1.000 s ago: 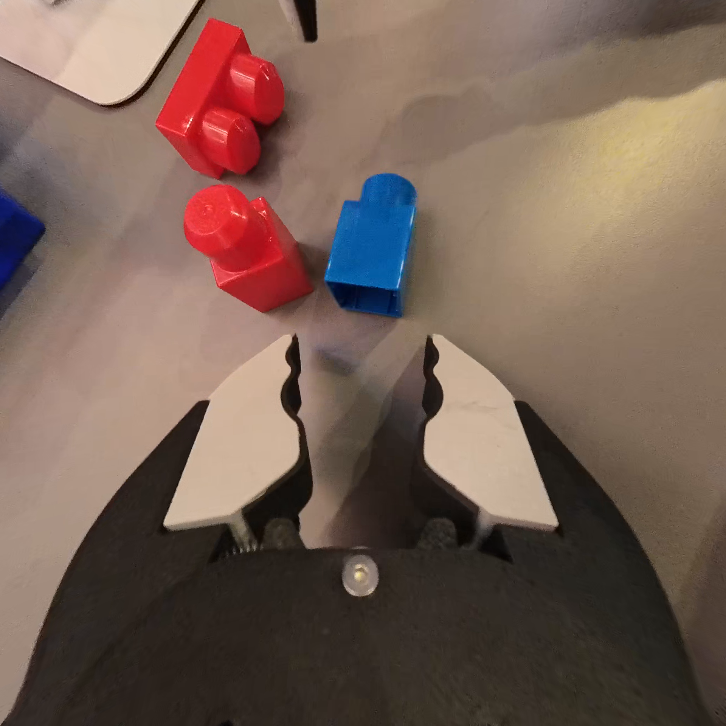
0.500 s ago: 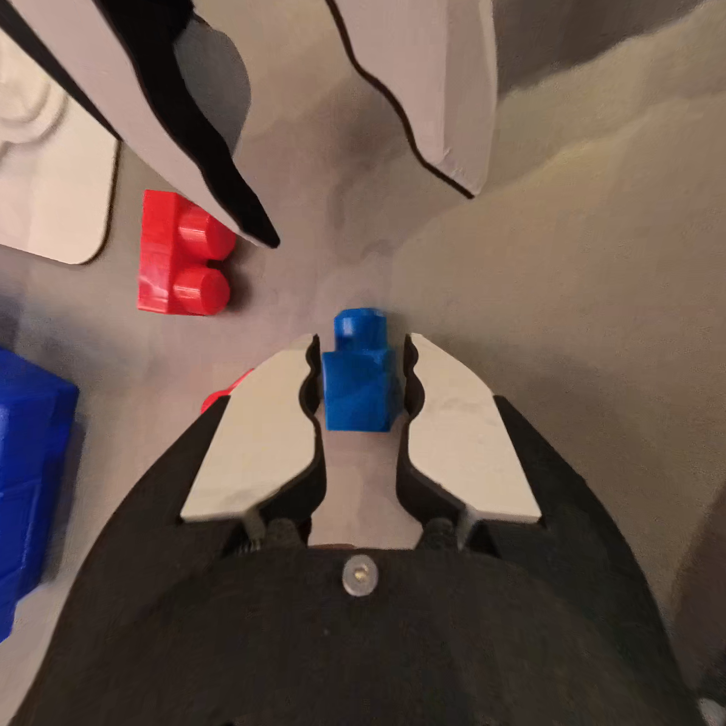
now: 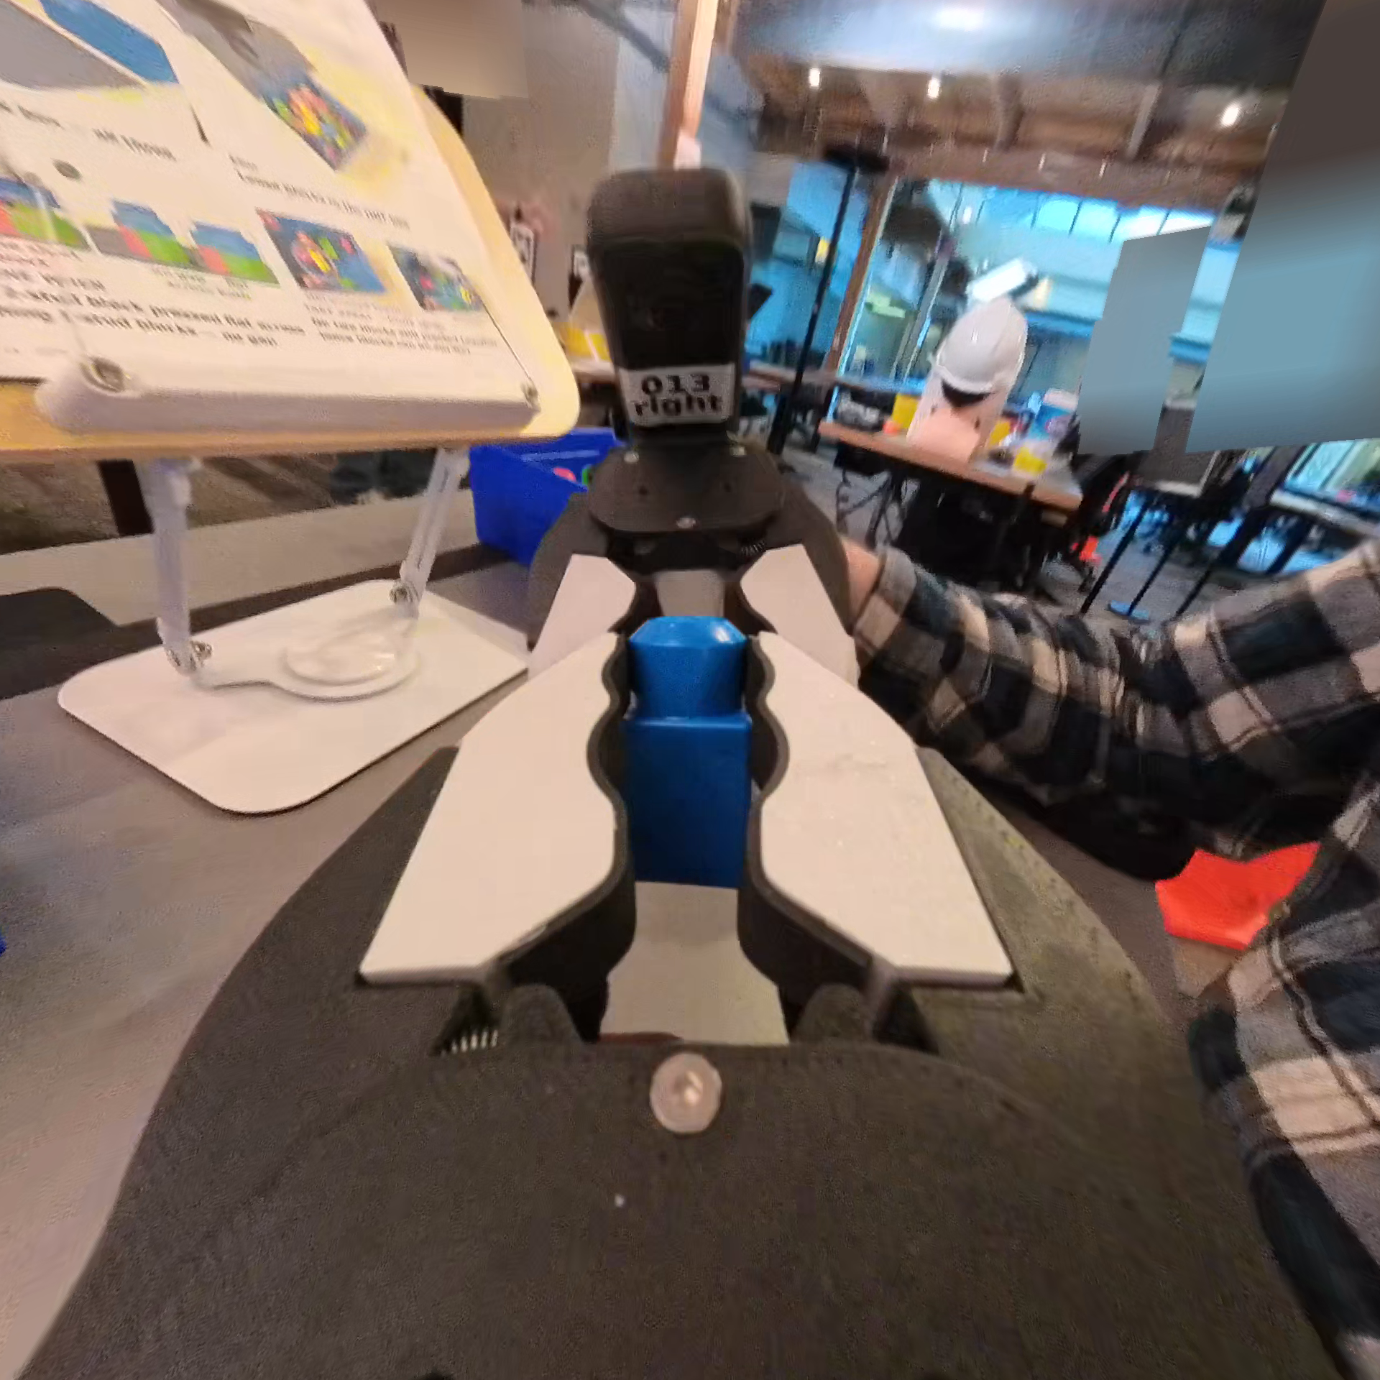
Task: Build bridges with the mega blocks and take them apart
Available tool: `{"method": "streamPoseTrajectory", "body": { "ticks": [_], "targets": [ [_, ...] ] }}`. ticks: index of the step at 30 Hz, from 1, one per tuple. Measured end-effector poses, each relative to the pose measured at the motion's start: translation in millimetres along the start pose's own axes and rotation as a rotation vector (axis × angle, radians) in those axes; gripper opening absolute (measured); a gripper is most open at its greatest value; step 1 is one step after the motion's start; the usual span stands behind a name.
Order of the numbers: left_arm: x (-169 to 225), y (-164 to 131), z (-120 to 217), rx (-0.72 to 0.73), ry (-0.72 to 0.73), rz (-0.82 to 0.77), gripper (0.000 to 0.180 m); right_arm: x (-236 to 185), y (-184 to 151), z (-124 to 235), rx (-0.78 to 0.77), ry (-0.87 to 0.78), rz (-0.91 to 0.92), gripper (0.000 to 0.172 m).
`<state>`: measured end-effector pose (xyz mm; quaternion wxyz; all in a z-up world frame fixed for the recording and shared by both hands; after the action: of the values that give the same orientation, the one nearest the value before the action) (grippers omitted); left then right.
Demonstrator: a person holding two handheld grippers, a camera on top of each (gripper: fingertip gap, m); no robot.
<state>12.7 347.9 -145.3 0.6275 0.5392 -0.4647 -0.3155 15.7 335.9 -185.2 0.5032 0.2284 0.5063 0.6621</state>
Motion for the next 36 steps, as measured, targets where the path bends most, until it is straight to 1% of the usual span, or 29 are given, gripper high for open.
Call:
{"method": "streamPoseTrajectory", "body": {
  "ticks": [2, 3, 4, 5, 7, 10, 11, 12, 14, 16, 17, 19, 21, 26, 27, 28, 29, 31, 34, 36],
  "targets": [
    [-5.6, 13.9, 4.1, 0.087, 0.029, -0.009, 0.028, 3.5, 20.3, 2.2, 0.098, -0.058, 0.046, 0.066],
    [-4.3, 18.6, 3.5, 0.106, 0.019, -0.027, 0.028, 4.2, 26.5, 2.9, 0.128, -0.068, 0.041, 0.063],
    [-2.2, 21.3, 1.6, 0.117, 0.012, -0.036, 0.028, 4.8, 28.2, 2.1, 0.126, -0.077, 0.040, 0.058],
    [-1.7, 22.6, -0.6, 0.127, 0.014, -0.037, 0.028, 6.9, 29.8, 1.9, 0.125, -0.107, 0.067, 0.039],
    [-1.2, 23.7, -2.9, 0.144, 0.028, -0.054, 0.028, 6.3, 29.4, 1.6, 0.115, -0.100, 0.056, 0.037],
    [-0.5, 22.3, -0.8, 0.103, 0.026, -0.066, 0.028, 4.7, 24.0, 6.7, 0.093, -0.097, 0.093, 0.037],
    [-0.6, 22.5, 2.1, 0.078, 0.044, -0.092, 0.032, 5.1, 17.7, 7.8, 0.046, -0.103, 0.103, 0.036],
    [-1.7, 22.3, 6.3, 0.045, 0.069, -0.126, 0.033, 7.8, 9.7, 9.3, -0.008, -0.126, 0.113, 0.037],
    [-7.5, 12.6, 16.9, -0.067, 0.128, -0.195, 0.037, 3.9, -9.5, 8.5, -0.100, -0.068, 0.075, 0.037],
    [-16.8, -8.6, 29.0, -0.210, 0.192, -0.253, 0.041, 10.1, -24.4, 3.3, -0.163, -0.094, 0.097, 0.037],
    [-20.1, -17.6, 34.4, -0.247, 0.214, -0.287, 0.043, 7.6, -31.4, -2.2, -0.194, -0.066, 0.091, 0.037],
    [-19.2, -36.8, 39.6, -0.324, 0.199, -0.248, 0.043, 7.1, -45.9, -13.0, -0.274, -0.055, 0.103, 0.037],
    [-15.2, -46.3, 40.4, -0.332, 0.176, -0.210, 0.040, 8.0, -62.5, -22.2, -0.367, -0.055, 0.117, 0.037],
    [-5.6, -82.0, 34.1, -0.455, 0.135, -0.224, 0.036, 12.2, -86.9, -40.6, -0.461, -0.047, 0.115, 0.037],
    [-5.0, -86.8, 32.3, -0.472, 0.133, -0.231, 0.035, 11.1, -92.0, -42.2, -0.488, -0.040, 0.113, 0.039],
    [-5.6, -90.0, 30.5, -0.488, 0.133, -0.228, 0.034, 12.1, -95.7, -42.7, -0.509, -0.047, 0.107, 0.048],
    [-5.4, -94.0, 29.4, -0.503, 0.127, -0.225, 0.035, 14.7, -98.9, -42.2, -0.531, -0.062, 0.099, 0.052],
    [-4.5, -98.3, 28.1, -0.517, 0.118, -0.221, 0.032, 16.1, -102.2, -39.8, -0.553, -0.070, 0.099, 0.047],
    [-6.4, -95.3, 31.4, -0.518, 0.134, -0.236, 0.033, 16.9, -95.7, -32.2, -0.535, -0.085, 0.096, 0.039],
    [-8.5, -94.4, 37.4, -0.536, 0.147, -0.236, 0.038, 15.7, -90.1, -28.5, -0.521, -0.091, 0.104, 0.044]
  ]
}}
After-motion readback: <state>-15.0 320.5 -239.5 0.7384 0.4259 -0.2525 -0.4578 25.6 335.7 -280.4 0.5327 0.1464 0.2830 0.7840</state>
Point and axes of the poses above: each gripper's, where its closed fingertips meet, z back along the fingers, y out of its top, x = y × z across the jaws, the point moved 1 cm from there along z, back along the fingers, and after that the axes turned 2 degrees about z, right-handed, at the moved point
